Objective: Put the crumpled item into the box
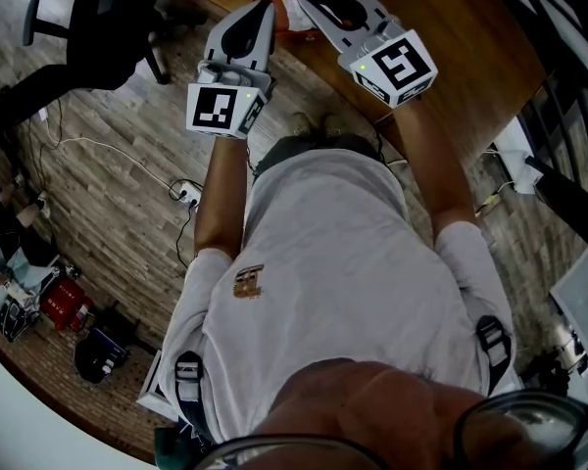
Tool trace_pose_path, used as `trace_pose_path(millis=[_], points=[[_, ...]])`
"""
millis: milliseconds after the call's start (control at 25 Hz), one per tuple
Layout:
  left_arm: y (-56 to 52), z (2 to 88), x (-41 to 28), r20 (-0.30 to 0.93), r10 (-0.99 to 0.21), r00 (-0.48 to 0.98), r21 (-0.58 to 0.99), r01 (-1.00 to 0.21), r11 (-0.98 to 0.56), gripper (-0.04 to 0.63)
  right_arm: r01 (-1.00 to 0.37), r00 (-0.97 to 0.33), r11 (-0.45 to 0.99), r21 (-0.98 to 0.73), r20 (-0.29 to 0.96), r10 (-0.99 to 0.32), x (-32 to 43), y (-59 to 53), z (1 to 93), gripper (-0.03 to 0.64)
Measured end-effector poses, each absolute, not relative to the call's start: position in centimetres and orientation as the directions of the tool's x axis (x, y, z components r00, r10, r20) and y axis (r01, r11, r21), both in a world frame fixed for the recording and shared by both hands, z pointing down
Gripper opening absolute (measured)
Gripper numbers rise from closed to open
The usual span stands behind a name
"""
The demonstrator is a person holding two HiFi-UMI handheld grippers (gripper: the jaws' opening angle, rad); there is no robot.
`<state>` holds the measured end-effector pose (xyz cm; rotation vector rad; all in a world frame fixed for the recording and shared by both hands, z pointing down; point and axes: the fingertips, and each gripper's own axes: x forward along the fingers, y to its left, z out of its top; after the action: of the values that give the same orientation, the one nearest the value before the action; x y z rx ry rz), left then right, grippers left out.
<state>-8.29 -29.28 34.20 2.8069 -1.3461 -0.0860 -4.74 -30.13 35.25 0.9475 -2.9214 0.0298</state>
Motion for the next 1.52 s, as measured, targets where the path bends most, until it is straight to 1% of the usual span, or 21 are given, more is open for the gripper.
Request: trace_pose_path(millis=[240, 400, 480, 760, 1200, 1320, 1520], points=[[-27.8, 32.8, -6.4, -0.061, -0.766, 0.640, 0.029, -0.766, -0.642, 0.020, -0.559, -0.827, 0.829, 0.011, -0.081, -0.556, -3.8, -27.4, 31.9, 0.034], [-26.9, 31.9, -5.6, -0.066, -0.760, 0.647, 0.015, -0.761, -0.649, 0.020, -0.555, -0.829, 0.832, 0.008, -0.084, -0.553, -3.0, -25.9, 31.3, 0.034], [-26.7, 31.6, -5.4, -0.069, -0.758, 0.649, 0.011, -0.759, -0.651, 0.020, -0.557, -0.825, 0.830, 0.008, -0.117, -0.553, -2.8, -25.5, 30.6, 0.034], [-25.0, 31.0, -4.5, -0.083, -0.752, 0.654, -0.003, -0.755, -0.656, 0.020, -0.566, -0.814, 0.824, 0.009, -0.167, -0.557, -1.9, -23.9, 29.8, 0.032], [-23.3, 30.5, -4.0, -0.093, -0.744, 0.662, -0.011, -0.748, -0.664, 0.020, -0.573, -0.809, 0.819, 0.014, -0.166, -0.563, -1.4, -22.1, 29.6, 0.032], [-22.9, 30.4, -3.6, -0.092, -0.742, 0.664, -0.014, -0.746, -0.666, 0.020, -0.578, -0.803, 0.816, 0.011, -0.190, -0.565, -1.1, -21.8, 29.0, 0.032], [-22.3, 30.1, -3.1, -0.092, -0.741, 0.665, -0.021, -0.745, -0.666, 0.020, -0.566, -0.817, 0.824, 0.028, -0.151, -0.556, -0.7, -21.1, 29.6, 0.032]])
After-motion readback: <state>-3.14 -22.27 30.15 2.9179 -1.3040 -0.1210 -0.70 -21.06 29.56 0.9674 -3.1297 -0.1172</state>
